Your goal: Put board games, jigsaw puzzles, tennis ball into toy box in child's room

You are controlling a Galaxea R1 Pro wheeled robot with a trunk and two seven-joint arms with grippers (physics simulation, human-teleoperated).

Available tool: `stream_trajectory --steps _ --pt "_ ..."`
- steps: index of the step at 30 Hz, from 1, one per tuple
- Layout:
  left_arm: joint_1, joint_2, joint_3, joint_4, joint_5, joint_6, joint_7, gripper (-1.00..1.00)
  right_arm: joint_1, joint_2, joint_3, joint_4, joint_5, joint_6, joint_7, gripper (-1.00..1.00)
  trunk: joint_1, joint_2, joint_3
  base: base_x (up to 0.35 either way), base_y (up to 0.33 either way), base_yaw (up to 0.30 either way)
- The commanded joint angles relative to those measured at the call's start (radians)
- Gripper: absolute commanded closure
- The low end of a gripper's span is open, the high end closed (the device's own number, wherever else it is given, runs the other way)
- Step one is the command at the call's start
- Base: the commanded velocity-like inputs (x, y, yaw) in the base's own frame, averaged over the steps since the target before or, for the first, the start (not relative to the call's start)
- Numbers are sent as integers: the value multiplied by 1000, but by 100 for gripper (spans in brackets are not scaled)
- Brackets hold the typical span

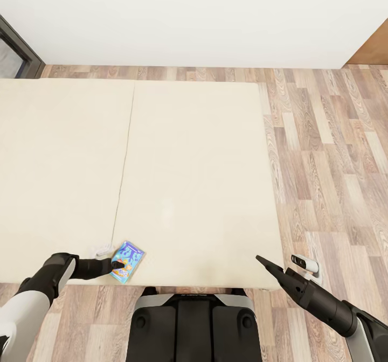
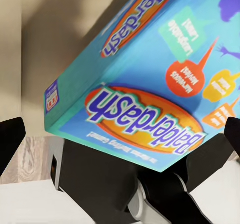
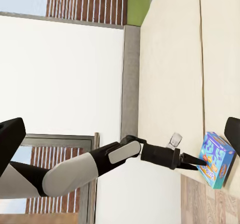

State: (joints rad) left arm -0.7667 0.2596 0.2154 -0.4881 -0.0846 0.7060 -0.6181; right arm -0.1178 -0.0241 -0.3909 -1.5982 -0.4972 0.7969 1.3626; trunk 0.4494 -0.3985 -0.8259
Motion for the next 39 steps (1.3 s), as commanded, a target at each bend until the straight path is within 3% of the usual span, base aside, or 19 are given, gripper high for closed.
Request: stream_trajectory --steps 1,39 --pt "0 -1 7 -1 -9 6 -8 -100 0 0 0 0 -3 8 1 -100 1 -1 -1 0 0 0" --pt "-1 -15 7 0 -8 5 -11 -100 0 0 0 0 -3 8 1 -100 1 -1 -1 0 0 0"
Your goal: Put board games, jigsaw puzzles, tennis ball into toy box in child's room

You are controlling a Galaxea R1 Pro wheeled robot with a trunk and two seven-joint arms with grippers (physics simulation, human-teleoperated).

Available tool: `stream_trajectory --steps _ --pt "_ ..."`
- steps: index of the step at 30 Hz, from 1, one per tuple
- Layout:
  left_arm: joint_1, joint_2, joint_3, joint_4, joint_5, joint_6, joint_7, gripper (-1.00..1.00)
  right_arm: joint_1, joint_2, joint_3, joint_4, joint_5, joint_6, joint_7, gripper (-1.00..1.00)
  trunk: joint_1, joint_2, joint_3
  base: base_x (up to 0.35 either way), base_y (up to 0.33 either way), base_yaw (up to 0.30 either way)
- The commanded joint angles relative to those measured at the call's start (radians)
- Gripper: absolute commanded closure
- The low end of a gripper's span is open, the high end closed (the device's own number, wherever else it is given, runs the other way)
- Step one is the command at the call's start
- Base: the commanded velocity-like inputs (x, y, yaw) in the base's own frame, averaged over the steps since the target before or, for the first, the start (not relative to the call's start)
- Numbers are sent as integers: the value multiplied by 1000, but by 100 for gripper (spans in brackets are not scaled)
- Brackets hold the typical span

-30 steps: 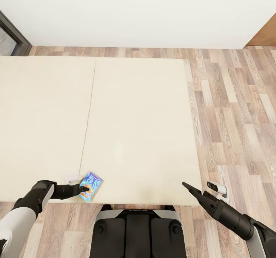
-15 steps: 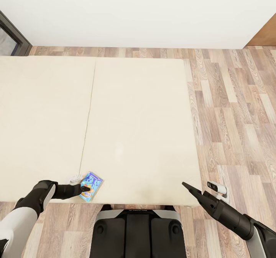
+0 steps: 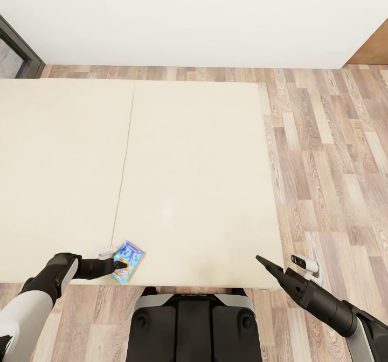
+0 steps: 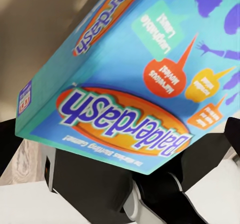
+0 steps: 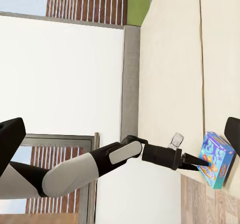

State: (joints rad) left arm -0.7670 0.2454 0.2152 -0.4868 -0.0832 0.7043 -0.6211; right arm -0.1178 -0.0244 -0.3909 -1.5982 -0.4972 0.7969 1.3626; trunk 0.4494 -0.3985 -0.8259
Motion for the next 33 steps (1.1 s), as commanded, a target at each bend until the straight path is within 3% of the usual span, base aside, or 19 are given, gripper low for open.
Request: stream_trajectory --steps 1,7,9,15,33 --pt "-1 -1 7 -1 -9 6 -8 -100 0 0 0 0 -3 8 1 -100 1 -1 -1 0 0 0" --pt "-1 -1 7 -2 -8 4 -32 -100 0 0 -1 0 -3 8 1 -100 1 -1 -1 0 0 0" --pt "0 -1 6 -7 -8 3 -91 -100 0 0 -1 0 -3 8 1 -100 1 -1 -1 0 0 0" --pt "0 -2 5 -10 -9 4 -145 -100 0 0 -1 0 -3 8 1 -100 1 -1 -1 0 0 0" --pt "0 0 4 -16 -9 6 -188 -100 0 0 -2 0 -3 8 1 -100 1 -1 -1 0 0 0"
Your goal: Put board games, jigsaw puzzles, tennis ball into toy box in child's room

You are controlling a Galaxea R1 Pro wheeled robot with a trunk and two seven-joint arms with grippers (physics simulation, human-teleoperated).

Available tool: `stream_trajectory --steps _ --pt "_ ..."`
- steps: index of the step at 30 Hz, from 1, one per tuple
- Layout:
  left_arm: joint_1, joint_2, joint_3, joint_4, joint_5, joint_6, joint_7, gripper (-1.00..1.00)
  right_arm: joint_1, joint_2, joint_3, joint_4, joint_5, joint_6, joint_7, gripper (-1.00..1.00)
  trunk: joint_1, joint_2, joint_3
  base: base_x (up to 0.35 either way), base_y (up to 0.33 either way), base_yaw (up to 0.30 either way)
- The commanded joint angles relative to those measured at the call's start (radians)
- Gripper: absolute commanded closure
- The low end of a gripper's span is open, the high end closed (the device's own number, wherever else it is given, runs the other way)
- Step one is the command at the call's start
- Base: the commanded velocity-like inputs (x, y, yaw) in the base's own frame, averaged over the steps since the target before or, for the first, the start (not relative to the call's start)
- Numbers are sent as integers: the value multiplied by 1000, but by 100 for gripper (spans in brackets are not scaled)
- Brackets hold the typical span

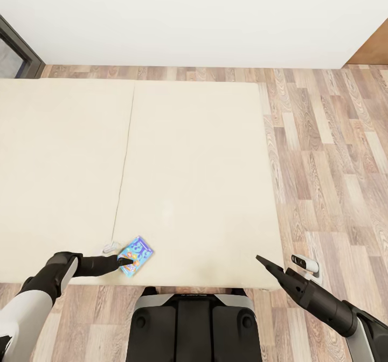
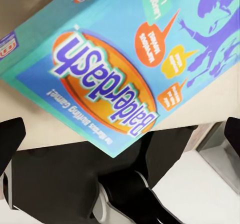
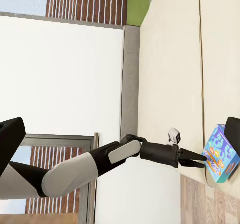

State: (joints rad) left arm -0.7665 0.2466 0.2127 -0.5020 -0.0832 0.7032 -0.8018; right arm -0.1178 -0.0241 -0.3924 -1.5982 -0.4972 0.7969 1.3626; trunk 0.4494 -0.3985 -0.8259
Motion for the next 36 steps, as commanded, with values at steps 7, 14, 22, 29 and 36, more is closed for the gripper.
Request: stream_trajectory --steps 7,14,22,29,36 --pt "0 0 8 -3 -9 5 -12 -100 0 0 0 0 -3 8 1 -100 1 -1 -1 0 0 0" --pt "0 2 7 -40 -8 6 -16 -100 0 0 0 0 -3 8 1 -100 1 -1 -1 0 0 0" --pt "0 0 7 -74 -8 8 -29 -100 0 0 -1 0 -3 8 1 -100 1 -1 -1 0 0 0" --pt "0 -2 9 -80 -9 10 -30 -100 0 0 -2 0 -3 8 1 -100 1 -1 -1 0 0 0" --pt "0 -3 10 -81 -9 11 -26 -100 0 0 -2 0 -3 8 2 -100 1 -1 -1 0 0 0"
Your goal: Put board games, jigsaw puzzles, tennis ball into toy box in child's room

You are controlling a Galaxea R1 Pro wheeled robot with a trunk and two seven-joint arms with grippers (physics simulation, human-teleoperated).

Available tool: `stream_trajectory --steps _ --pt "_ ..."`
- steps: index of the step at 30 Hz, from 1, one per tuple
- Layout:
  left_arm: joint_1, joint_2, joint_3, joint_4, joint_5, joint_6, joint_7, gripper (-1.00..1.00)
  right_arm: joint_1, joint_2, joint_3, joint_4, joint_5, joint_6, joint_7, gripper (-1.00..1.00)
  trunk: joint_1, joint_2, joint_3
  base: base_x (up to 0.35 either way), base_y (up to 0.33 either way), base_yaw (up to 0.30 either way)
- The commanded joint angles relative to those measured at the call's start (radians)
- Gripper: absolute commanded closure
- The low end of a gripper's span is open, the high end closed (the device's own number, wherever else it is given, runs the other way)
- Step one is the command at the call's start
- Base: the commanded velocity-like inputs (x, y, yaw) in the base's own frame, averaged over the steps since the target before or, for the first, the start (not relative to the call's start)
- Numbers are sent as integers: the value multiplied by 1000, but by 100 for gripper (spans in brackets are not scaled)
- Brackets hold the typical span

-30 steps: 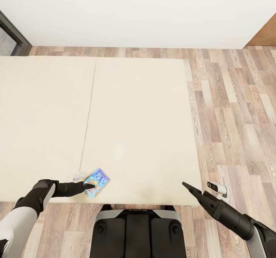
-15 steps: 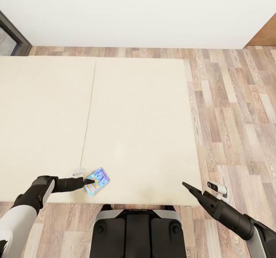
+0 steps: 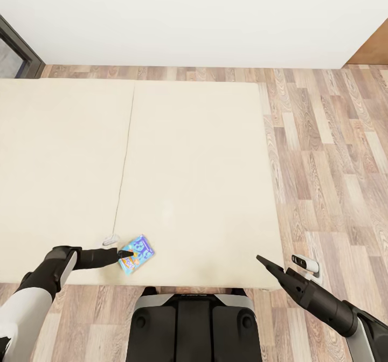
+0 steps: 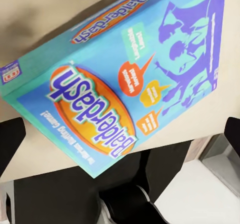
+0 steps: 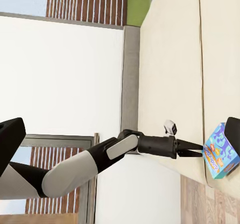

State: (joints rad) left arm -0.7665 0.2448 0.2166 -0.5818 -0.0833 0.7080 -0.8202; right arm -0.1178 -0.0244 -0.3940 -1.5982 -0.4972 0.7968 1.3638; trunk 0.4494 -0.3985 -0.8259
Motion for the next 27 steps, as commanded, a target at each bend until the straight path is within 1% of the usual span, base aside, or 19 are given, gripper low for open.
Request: stream_trajectory --steps 1,7,15,27 --pt "0 -1 6 -1 -9 6 -8 -100 0 0 0 0 -3 8 1 -100 1 -1 -1 0 0 0" --pt "0 0 8 -7 -8 4 -10 -100 0 0 0 0 -3 8 1 -100 1 -1 -1 0 0 0" --pt "0 -1 9 -9 -7 0 1 -100 0 0 0 0 -3 8 1 -100 1 -1 -1 0 0 0" --pt "-2 -7 9 -10 -7 -1 5 -100 0 0 0 0 -3 8 1 -100 1 -1 -1 0 0 0"
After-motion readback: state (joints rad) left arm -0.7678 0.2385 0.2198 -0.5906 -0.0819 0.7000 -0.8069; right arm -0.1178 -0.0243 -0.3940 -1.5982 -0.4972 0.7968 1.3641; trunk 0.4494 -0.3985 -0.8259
